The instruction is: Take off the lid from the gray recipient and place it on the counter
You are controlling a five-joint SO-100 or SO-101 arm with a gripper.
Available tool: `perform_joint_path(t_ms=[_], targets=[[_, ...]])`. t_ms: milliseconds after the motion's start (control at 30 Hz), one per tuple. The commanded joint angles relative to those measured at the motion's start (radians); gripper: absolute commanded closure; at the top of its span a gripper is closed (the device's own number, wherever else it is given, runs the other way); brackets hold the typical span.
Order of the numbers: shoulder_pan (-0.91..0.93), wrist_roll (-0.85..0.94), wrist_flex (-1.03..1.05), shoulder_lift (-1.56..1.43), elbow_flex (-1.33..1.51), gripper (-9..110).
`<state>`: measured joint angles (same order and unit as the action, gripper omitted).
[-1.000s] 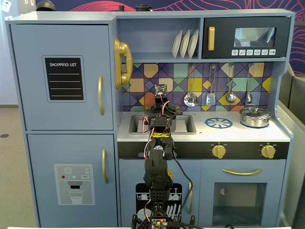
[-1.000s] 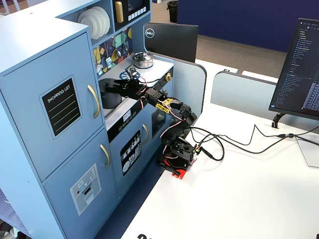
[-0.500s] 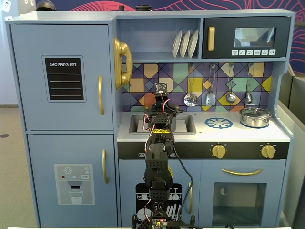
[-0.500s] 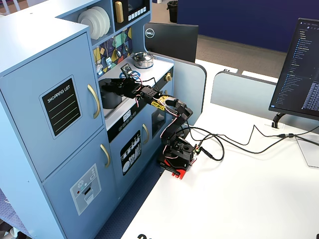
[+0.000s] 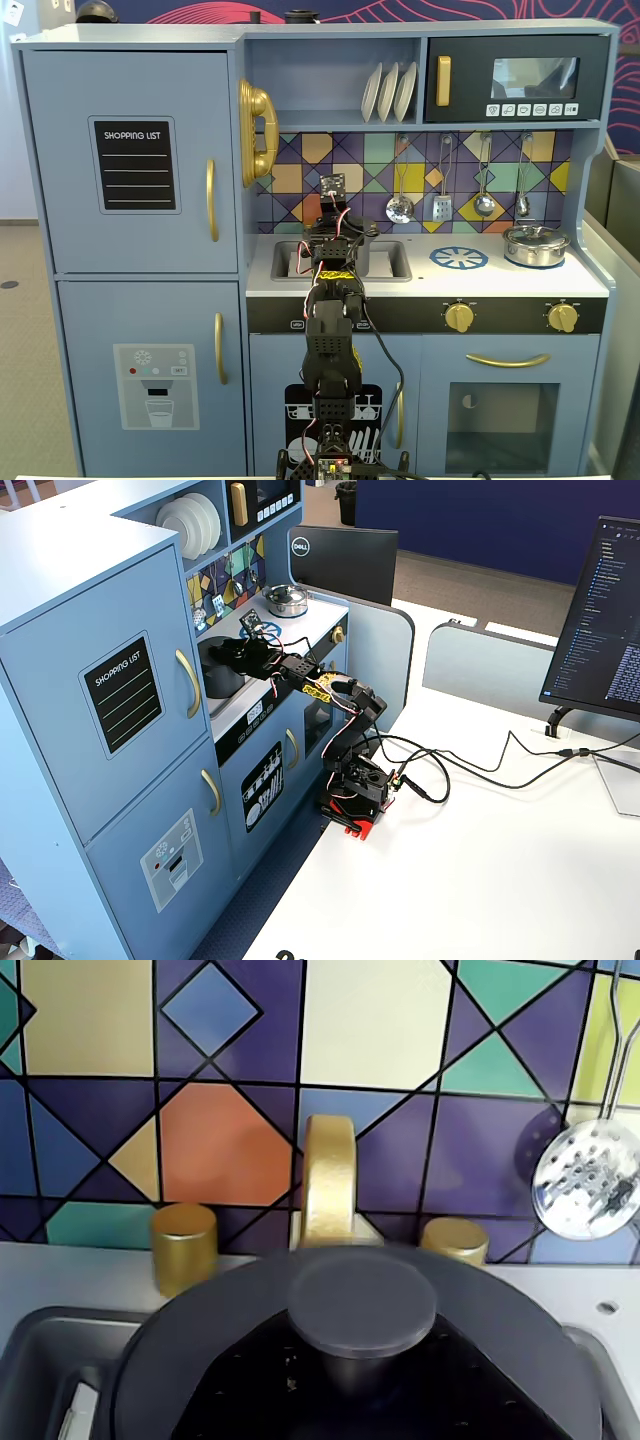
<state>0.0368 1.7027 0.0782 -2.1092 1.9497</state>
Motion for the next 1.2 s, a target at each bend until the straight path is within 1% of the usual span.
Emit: perform_joint_path(t_ms=[0,400,733,1167], targets=[[0.012,-0.006,-0.043,-0.049,-0.015,102],[0.02,-0.006,-0.048,-0.049,-0.098,102],[0.04,-0.002,-0.006,-0.046,-0.213,102],[0.232,-0.037,0.043,-0.048,-0.264,102]])
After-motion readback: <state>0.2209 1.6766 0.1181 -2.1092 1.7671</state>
